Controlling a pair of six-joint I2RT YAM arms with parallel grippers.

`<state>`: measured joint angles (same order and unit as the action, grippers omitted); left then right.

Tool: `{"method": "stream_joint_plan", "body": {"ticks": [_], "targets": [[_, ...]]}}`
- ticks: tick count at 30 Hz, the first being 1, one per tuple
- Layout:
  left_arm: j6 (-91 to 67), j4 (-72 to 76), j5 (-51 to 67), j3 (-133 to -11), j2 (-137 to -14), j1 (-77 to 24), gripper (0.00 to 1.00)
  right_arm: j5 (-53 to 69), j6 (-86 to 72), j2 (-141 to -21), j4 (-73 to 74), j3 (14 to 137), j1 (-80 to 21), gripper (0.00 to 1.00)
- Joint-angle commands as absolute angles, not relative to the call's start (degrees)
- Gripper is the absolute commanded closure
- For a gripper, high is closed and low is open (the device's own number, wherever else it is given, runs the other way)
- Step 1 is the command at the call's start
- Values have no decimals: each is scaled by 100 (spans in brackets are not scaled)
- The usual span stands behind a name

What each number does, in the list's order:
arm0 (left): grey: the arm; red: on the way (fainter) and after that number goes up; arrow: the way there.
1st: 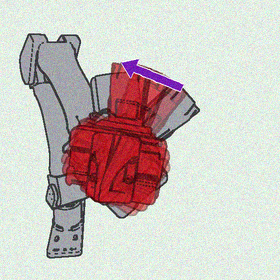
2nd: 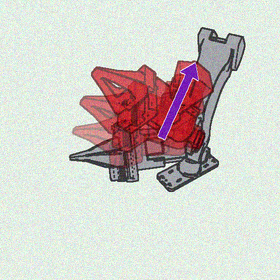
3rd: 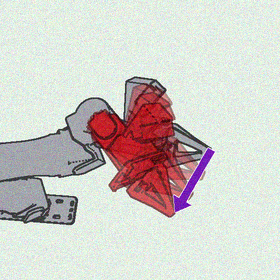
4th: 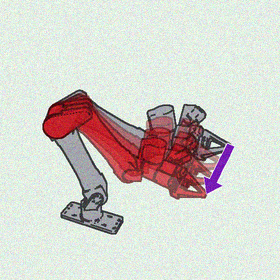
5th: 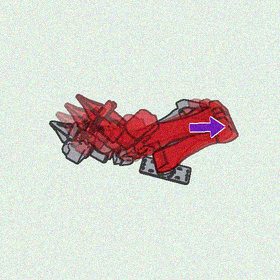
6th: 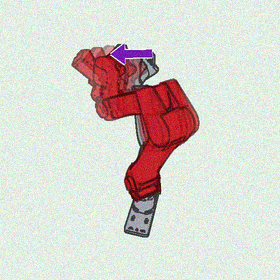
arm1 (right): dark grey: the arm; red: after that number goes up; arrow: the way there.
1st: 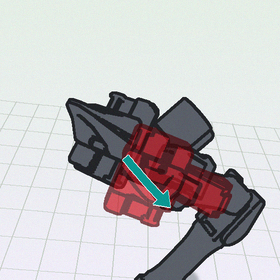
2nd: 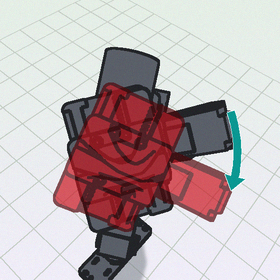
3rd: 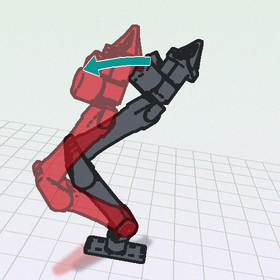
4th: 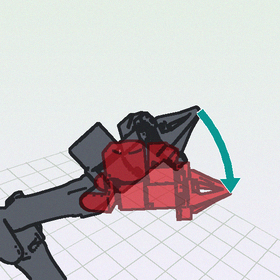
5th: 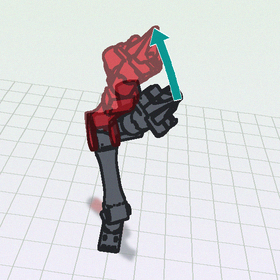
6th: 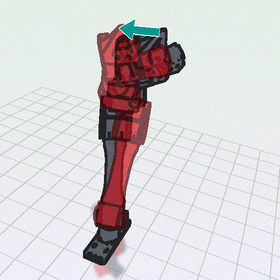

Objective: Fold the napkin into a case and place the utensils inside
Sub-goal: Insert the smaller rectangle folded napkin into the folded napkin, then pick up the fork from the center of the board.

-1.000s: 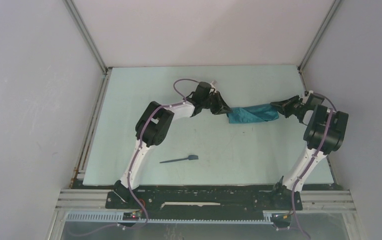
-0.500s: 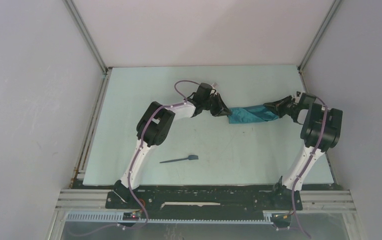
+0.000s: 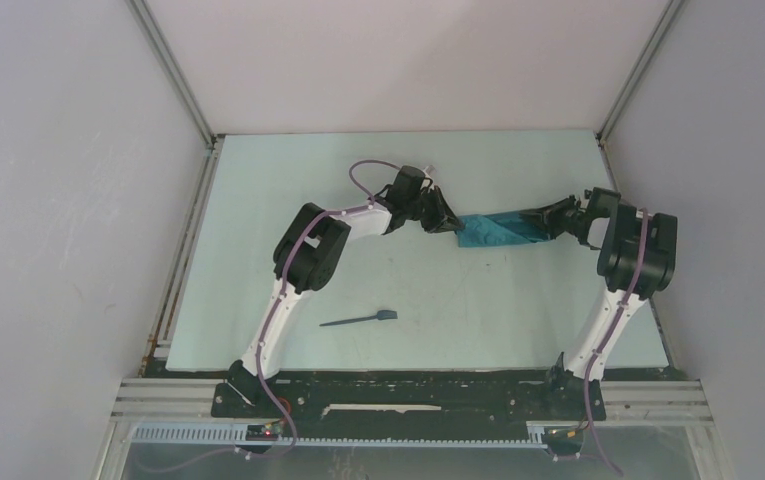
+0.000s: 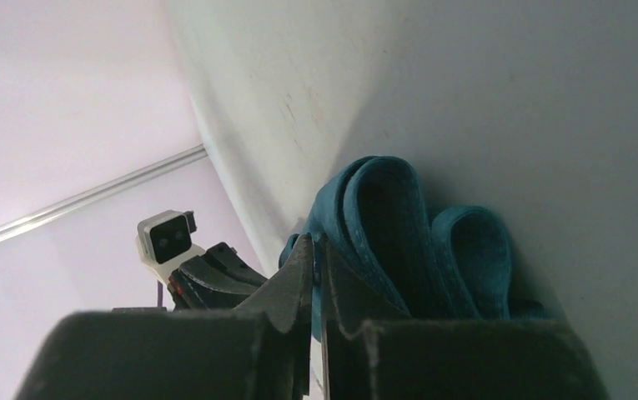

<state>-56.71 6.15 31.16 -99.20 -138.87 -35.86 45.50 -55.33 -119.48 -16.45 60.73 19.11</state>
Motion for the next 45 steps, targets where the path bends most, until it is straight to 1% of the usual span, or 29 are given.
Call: {"method": "stream_joint_plan", "body": {"ticks": [1, 5, 8, 11, 16, 19, 22, 26, 28, 31, 33, 34, 35, 37, 40, 42, 45], "targets": [[-5512, 659, 3052, -9998, -13848, -3553, 90, 4254, -5631, -11909, -1401, 6249, 1815, 92], [-5502, 659, 3042, -10002, -13852, -3559, 90, 4066, -5687, -11743, -1415, 6134, 1755, 87], [-5502, 668, 3041, -9994, -13836, -3555, 90, 3993, -5698, -11667, -1401, 6129, 1710, 80], [-5448, 668, 3027, -9953, -13732, -3559, 89, 3809, -5534, -11487, -1136, 6131, 1688, 71], [-5329, 668, 3026, -9874, -13420, -3557, 82, 3328, -4931, -10964, -285, 6129, 1724, 57], [-5255, 652, 3044, -9808, -13163, -3562, 78, 3180, -4590, -10731, 214, 6182, 1759, 55], [-5221, 629, 3101, -9700, -12841, -3565, 73, 2990, -4247, -10482, 599, 6204, 1814, 53], [-5087, 538, 3265, -9378, -12223, -3568, 62, 2525, -3646, -10150, 1364, 6538, 1790, 52], [-4803, 325, 3312, -9024, -11784, -3545, 55, 2323, -3387, -9800, 1629, 6627, 1728, 48], [-4191, -192, 3282, -8172, -10917, -3493, 44, 2007, -3065, -9223, 1951, 6651, 1477, 40], [-3598, -798, 3082, -7497, -10288, -3472, 34, 2059, -2906, -8927, 2130, 6611, 1206, 38], [-3283, -1181, 2891, -7217, -9977, -3464, 25, 2124, -2767, -8793, 2183, 6563, 918, 38], [-2964, -1629, 2693, -6926, -9682, -3463, 22, 2207, -2702, -8701, 2211, 6510, 739, 37], [-2613, -2264, 2182, -6293, -9047, -3451, 21, 2567, -2516, -8667, 2248, 6389, -161, 36], [-2604, -2466, 1690, -5098, -7685, -3375, 20, 3200, -2371, -8705, 1760, 6007, -1391, 36], [-2777, -2548, 1338, -4600, -6869, -3337, 20, 3119, -2465, -8836, 1660, 5896, -2061, 36], [-3251, -2881, 650, -4145, -5892, -3317, 19, 3047, -3254, -9153, 1358, 5726, -2791, 37]]}}
